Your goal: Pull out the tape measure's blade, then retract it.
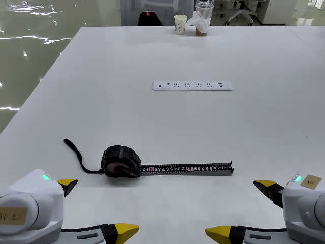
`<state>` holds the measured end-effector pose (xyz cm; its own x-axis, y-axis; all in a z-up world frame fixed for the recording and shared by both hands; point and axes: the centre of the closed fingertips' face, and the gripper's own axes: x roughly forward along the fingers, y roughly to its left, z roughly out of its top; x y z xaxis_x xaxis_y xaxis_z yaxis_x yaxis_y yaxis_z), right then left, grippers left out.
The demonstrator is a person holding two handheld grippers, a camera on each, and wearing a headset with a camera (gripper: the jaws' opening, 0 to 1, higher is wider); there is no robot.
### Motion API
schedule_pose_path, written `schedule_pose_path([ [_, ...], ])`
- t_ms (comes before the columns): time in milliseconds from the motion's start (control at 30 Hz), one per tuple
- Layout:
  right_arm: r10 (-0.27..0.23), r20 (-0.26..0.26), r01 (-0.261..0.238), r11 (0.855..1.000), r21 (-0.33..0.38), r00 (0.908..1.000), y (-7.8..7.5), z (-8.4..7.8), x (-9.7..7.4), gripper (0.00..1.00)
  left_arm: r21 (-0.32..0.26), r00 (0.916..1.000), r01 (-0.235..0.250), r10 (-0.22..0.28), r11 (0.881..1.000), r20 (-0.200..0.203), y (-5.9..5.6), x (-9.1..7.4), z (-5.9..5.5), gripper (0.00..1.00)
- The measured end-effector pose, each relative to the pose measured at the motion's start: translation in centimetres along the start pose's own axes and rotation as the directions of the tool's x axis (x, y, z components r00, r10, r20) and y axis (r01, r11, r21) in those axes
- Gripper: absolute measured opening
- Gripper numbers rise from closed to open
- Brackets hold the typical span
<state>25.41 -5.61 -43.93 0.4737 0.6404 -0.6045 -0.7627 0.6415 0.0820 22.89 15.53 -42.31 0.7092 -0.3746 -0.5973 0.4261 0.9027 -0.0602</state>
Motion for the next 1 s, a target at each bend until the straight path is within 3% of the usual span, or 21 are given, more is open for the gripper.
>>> schedule_pose_path([
  [533,-0.06,0.035,0.057,0.995,0.082,0.9976,1.0,1.1,-0.7,0.99,-0.066,0.9967,-0.062,0.066,0.996,0.048,-1.0,-0.5,0.7,0.99],
  [1000,-0.082,0.053,0.077,0.993,0.089,0.9952,1.9,1.7,-0.9,0.99,-0.09,0.9919,-0.102,0.108,0.991,0.067,-1.4,-0.7,0.9,0.99],
])
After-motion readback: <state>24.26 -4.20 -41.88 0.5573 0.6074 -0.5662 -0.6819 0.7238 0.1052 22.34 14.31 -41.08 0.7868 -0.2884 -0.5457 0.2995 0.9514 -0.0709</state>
